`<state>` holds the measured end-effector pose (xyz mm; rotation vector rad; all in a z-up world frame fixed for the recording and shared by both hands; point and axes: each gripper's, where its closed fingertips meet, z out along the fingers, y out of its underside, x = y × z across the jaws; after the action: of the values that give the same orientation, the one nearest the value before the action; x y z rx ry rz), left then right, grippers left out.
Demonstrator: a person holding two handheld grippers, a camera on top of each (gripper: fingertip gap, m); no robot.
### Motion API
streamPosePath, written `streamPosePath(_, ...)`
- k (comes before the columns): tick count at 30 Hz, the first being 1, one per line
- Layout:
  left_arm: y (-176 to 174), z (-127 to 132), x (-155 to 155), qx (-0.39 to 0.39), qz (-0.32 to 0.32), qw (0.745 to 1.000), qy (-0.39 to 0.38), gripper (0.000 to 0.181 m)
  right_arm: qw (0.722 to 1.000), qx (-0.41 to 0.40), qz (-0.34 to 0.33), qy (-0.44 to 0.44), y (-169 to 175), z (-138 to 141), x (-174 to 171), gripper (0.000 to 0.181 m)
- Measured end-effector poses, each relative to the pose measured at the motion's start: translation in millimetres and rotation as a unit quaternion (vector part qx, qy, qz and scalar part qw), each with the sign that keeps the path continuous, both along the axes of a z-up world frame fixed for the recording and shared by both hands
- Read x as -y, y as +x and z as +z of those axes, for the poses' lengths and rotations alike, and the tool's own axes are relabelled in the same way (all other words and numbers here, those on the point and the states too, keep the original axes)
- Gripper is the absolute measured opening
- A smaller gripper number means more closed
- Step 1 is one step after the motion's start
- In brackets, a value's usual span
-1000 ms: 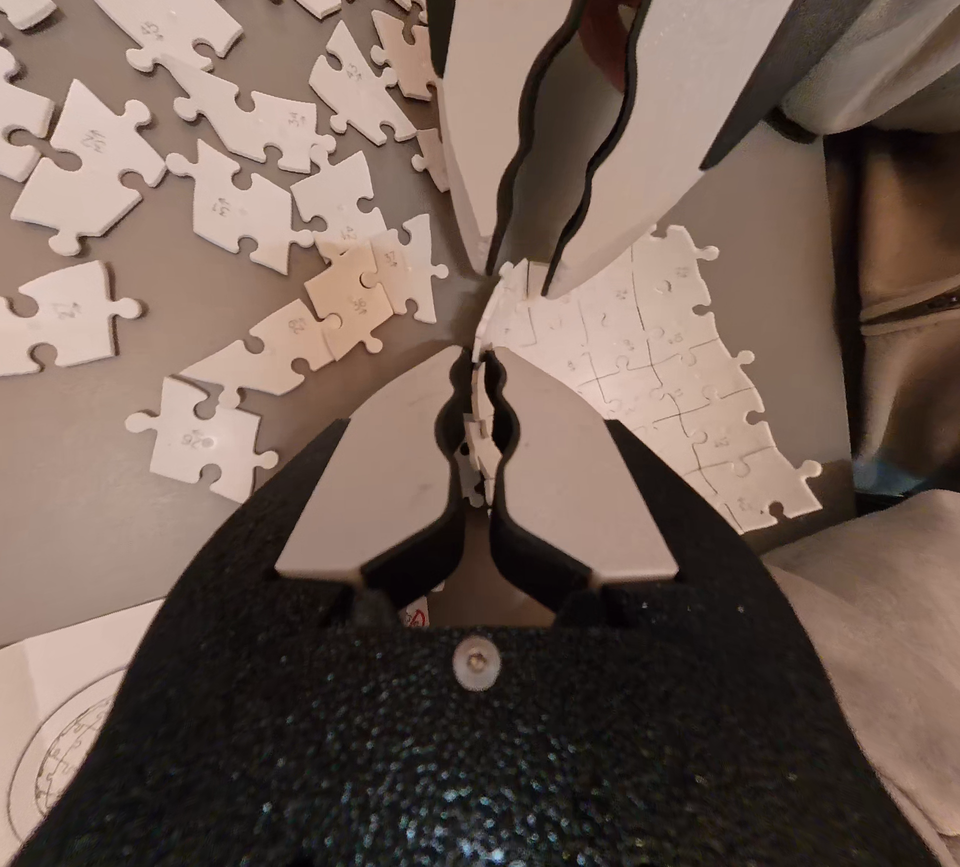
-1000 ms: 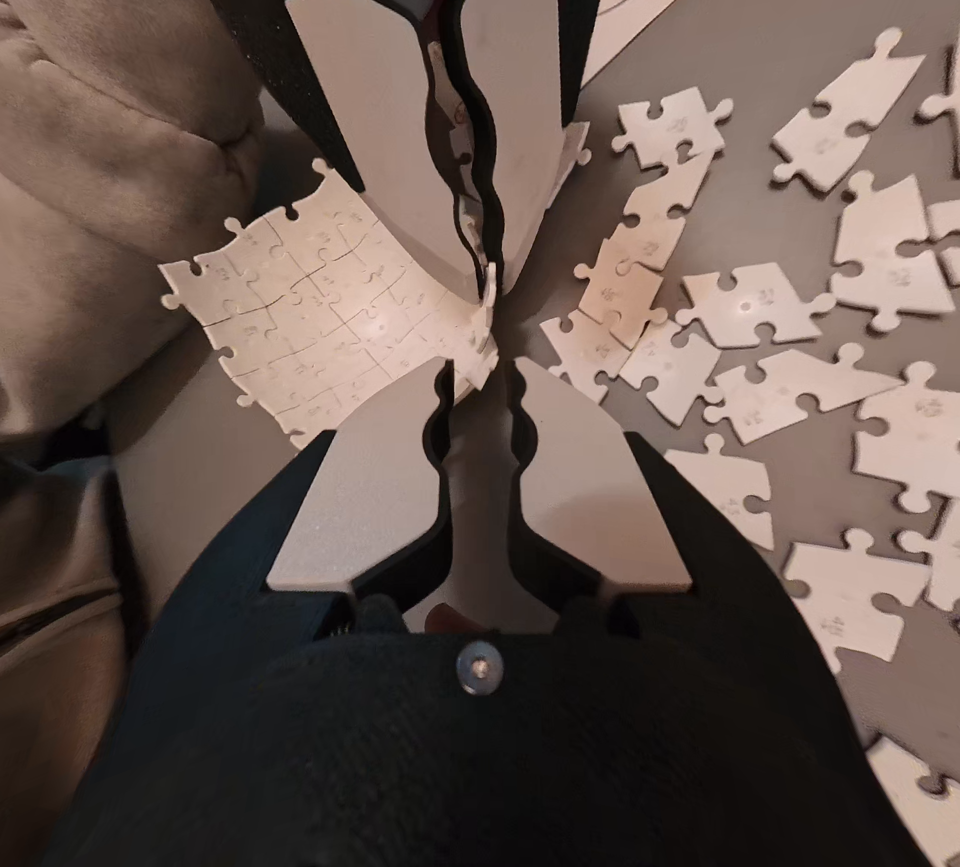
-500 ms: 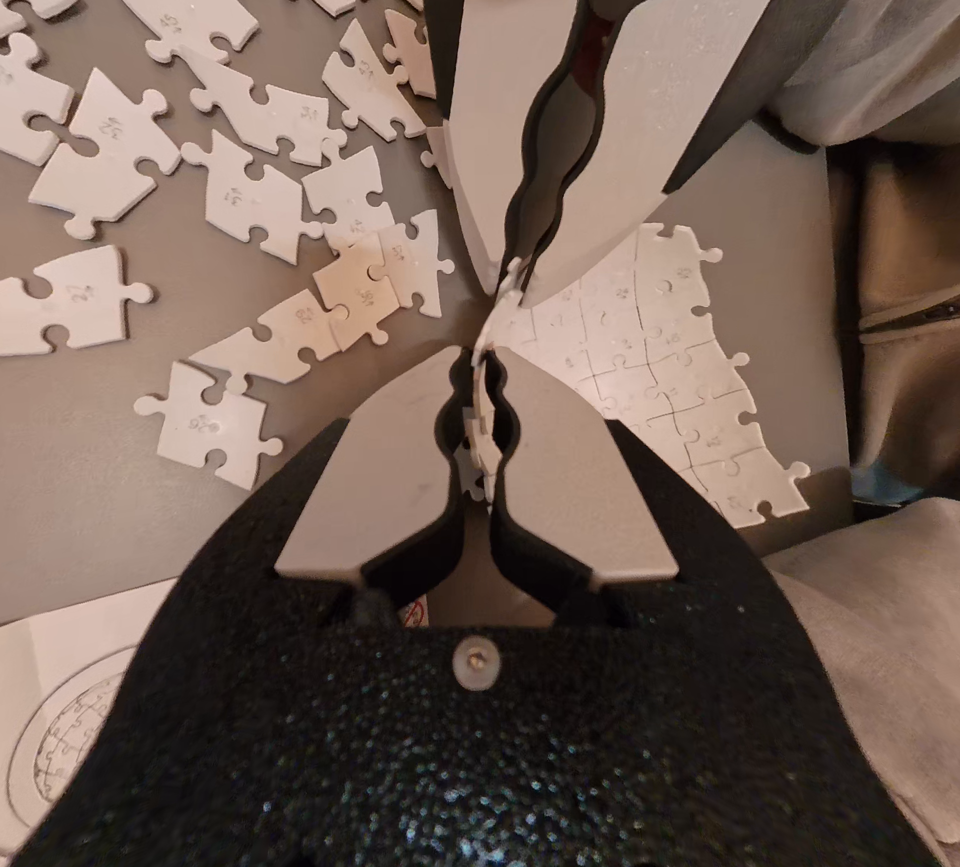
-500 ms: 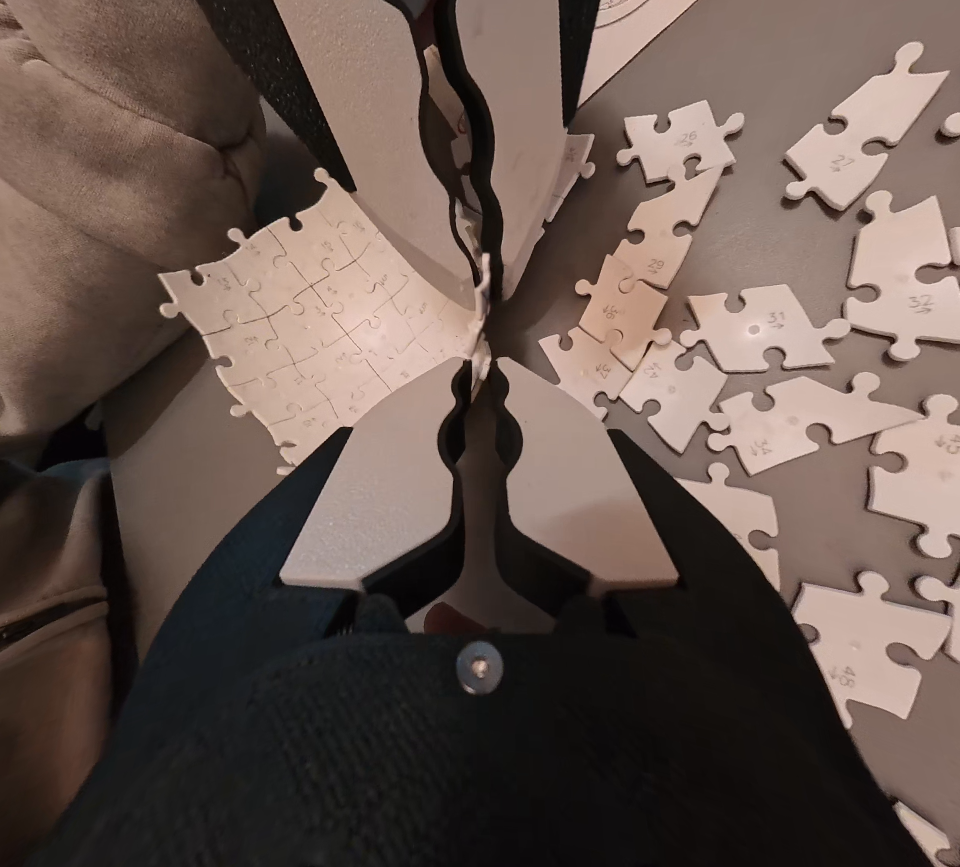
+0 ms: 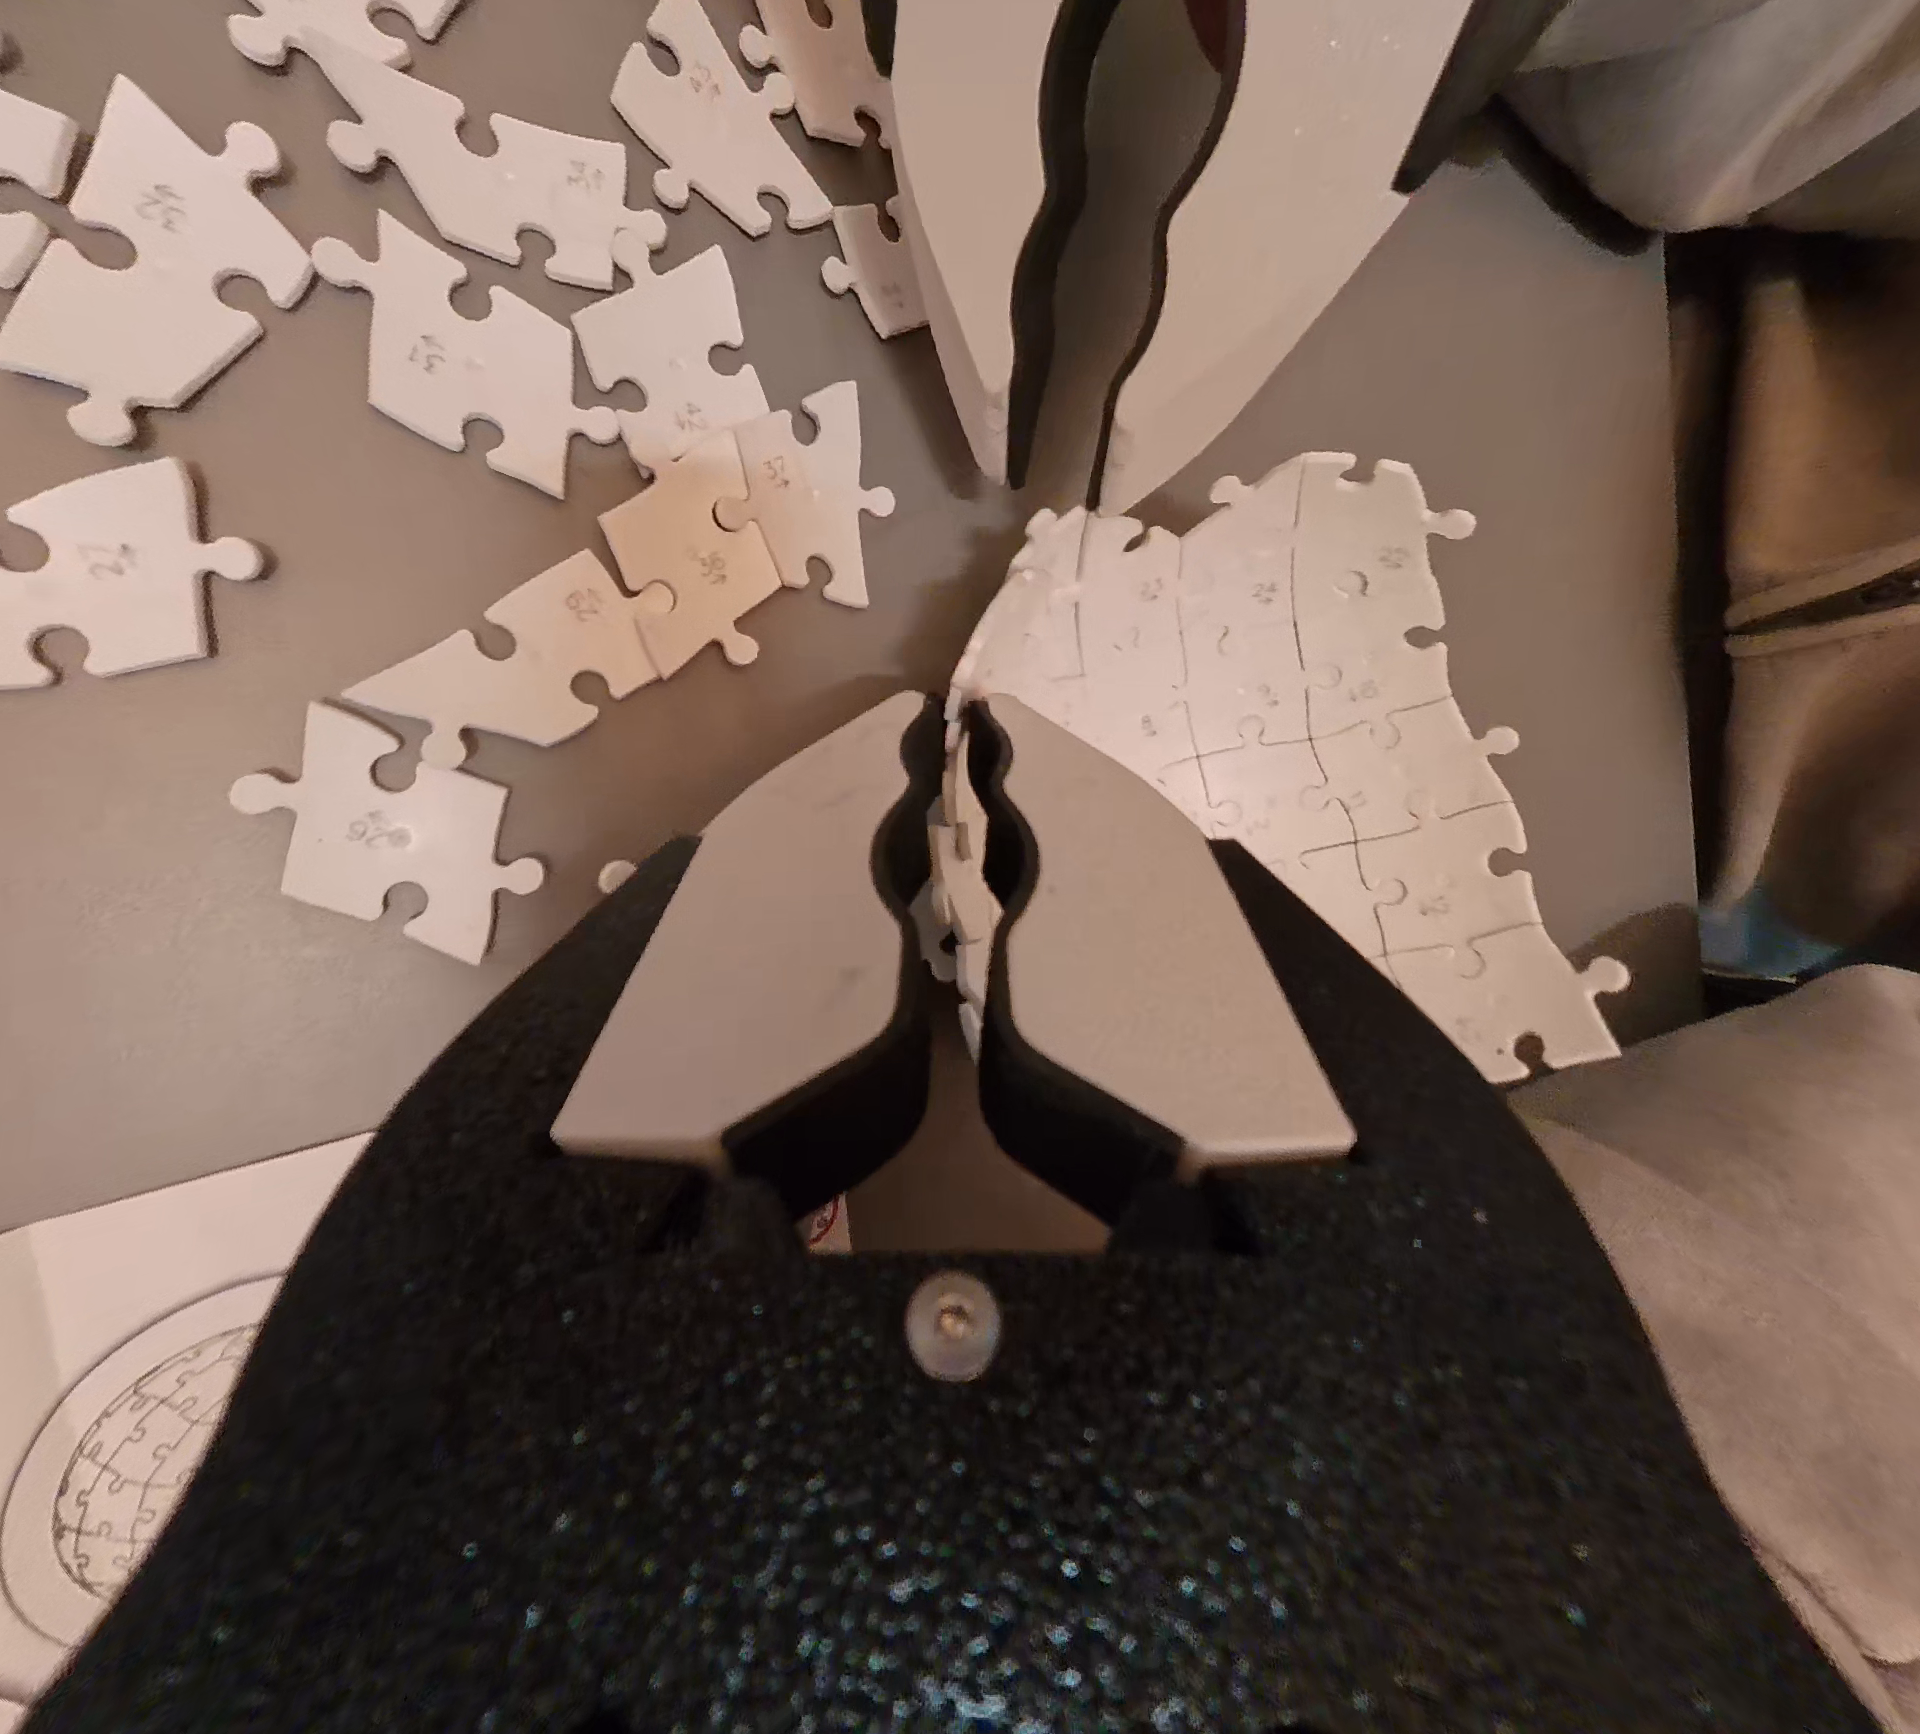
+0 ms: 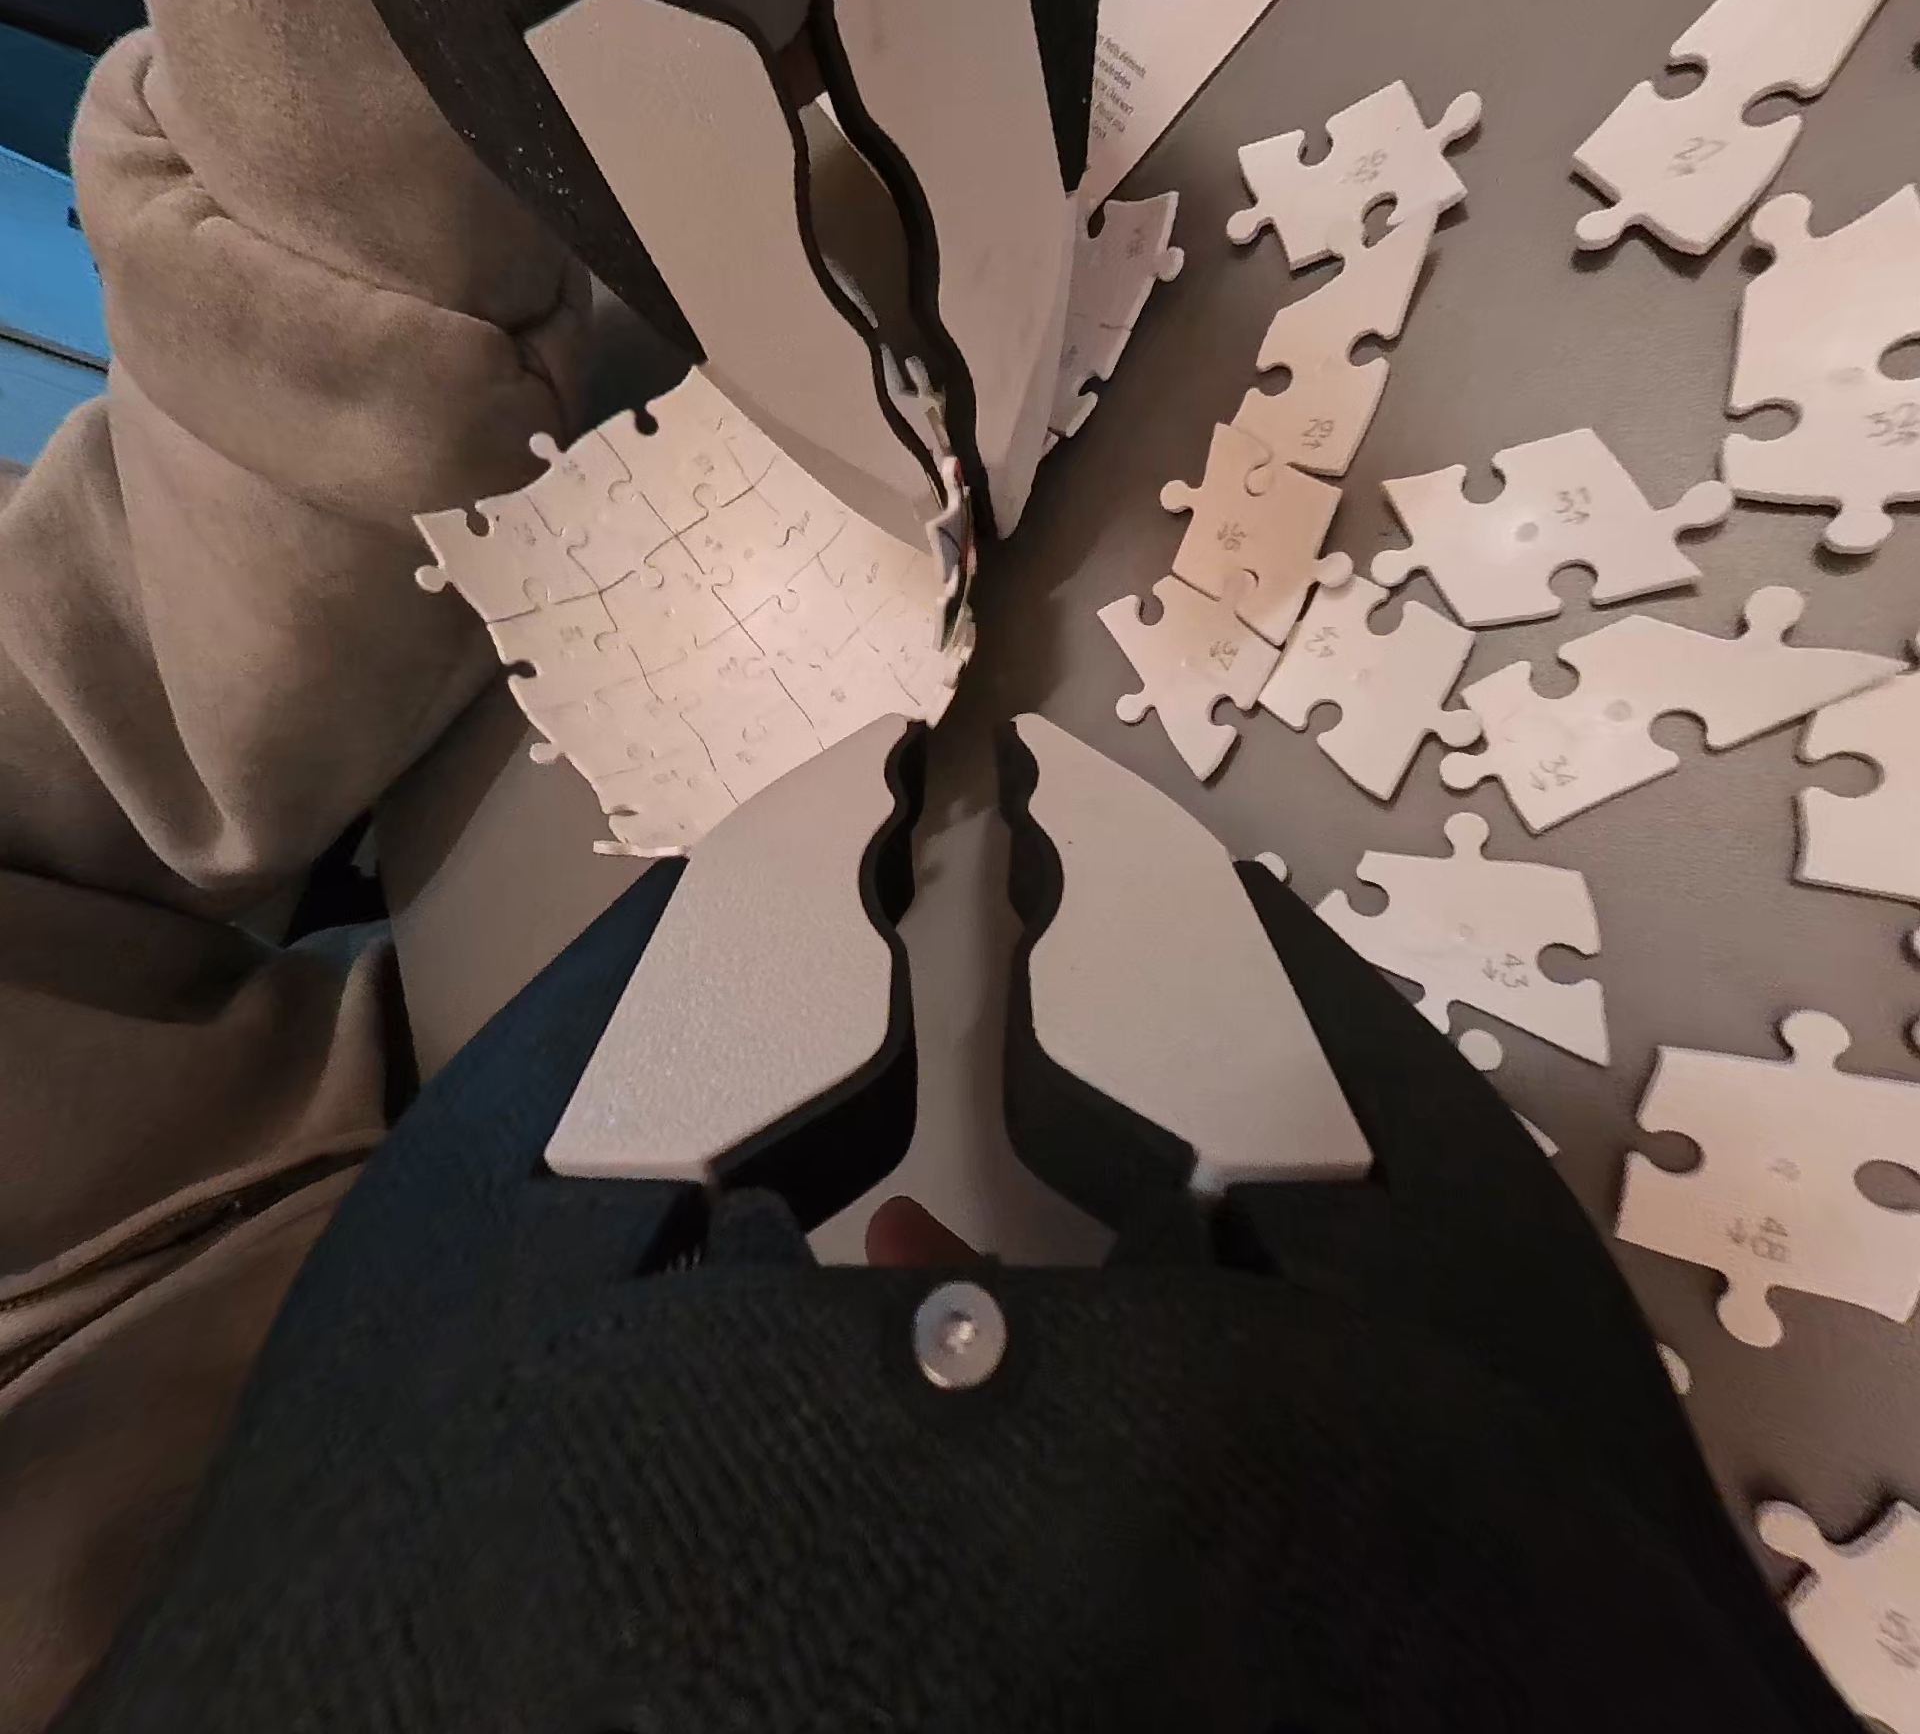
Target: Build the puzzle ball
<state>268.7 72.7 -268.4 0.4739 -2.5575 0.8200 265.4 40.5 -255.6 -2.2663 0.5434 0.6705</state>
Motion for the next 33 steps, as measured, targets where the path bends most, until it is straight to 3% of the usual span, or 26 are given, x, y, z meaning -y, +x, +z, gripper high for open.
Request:
streamPosePath(3,0,1,0,0.0,0.002,1.0,-0.001,0.004,1.0,-0.013,0.001,0.013,-2,5,0,0.025)
streamPosePath(12,0,1,0,-0.001,0.002,1.0,-0.001,0.003,1.0,-0.016,0.02,0.001,-9,-5,-8,0.008)
streamPosePath(27,2,0,-2,0.001,0.011,1.0,0.002,0.003,1.0,-0.001,0.013,-0.005,-6,-4,-9,0.006)
streamPosePath(29,2,1,-2,0.001,0.011,1.0,0.001,0.003,1.0,-0.003,0.014,-0.002,-7,-3,-9,0.008)
streamPosePath(31,2,1,-2,0.001,0.01,1.0,0.001,0.003,1.0,0.001,0.014,-0.003,-5,-2,-7,0.026)
streamPosePath(33,2,1,-1,0.001,0.011,1.0,0.002,0.003,1.0,0.029,-0.003,0.005,6,0,-9,0.031)
